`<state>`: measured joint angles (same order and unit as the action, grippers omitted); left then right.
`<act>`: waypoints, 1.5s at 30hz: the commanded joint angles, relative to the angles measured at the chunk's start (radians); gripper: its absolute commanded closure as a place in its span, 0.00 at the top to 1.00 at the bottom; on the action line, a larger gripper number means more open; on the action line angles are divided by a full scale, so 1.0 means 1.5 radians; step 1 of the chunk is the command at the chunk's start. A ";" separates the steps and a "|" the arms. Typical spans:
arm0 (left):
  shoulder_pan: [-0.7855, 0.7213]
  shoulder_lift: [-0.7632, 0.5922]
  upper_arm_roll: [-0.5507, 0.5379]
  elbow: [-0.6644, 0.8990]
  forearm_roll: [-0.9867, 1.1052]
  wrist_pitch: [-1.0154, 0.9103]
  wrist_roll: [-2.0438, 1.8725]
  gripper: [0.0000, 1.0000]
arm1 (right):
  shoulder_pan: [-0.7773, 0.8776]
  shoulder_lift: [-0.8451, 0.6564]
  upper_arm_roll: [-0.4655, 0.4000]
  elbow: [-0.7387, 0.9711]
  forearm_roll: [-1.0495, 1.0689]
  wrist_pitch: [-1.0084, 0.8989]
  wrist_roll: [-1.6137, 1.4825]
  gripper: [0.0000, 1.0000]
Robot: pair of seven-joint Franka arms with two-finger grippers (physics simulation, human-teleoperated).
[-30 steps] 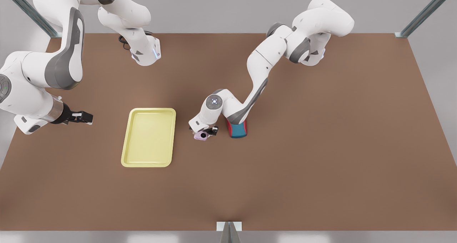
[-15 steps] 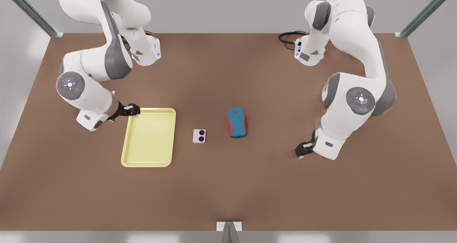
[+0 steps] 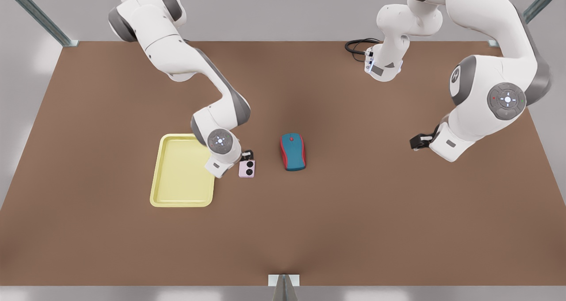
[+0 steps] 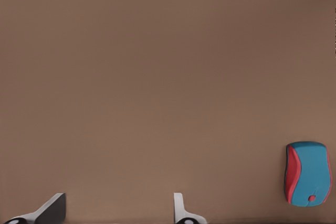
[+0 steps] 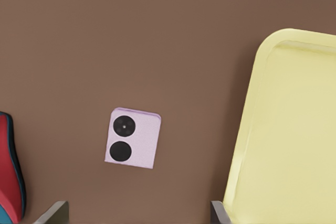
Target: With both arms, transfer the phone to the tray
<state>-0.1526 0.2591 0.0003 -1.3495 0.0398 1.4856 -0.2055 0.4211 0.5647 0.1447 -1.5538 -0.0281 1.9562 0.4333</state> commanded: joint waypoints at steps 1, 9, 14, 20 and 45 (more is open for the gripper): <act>0.000 0.003 0.001 0.001 -0.006 0.009 0.230 1.00 | 0.002 0.018 0.000 -0.011 -0.002 0.143 0.270 1.00; 0.001 0.023 0.005 0.001 -0.018 0.023 0.228 1.00 | 0.021 0.085 -0.002 -0.013 -0.003 0.234 0.294 1.00; 0.001 0.027 0.005 0.001 -0.019 0.025 0.229 1.00 | 0.018 0.090 -0.005 -0.064 -0.022 0.291 0.285 1.00; 0.001 0.032 0.005 0.001 -0.019 0.029 0.229 1.00 | 0.018 0.114 -0.006 -0.062 -0.029 0.313 0.282 1.00; 0.003 0.036 0.014 0.001 -0.019 0.028 0.229 1.00 | 0.037 0.090 -0.014 -0.138 -0.033 0.343 0.263 1.00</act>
<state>-0.1485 0.3147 0.0191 -1.3488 0.0112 1.5283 0.1091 0.4759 0.7003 0.1241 -1.7578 -0.0803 2.4604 0.8050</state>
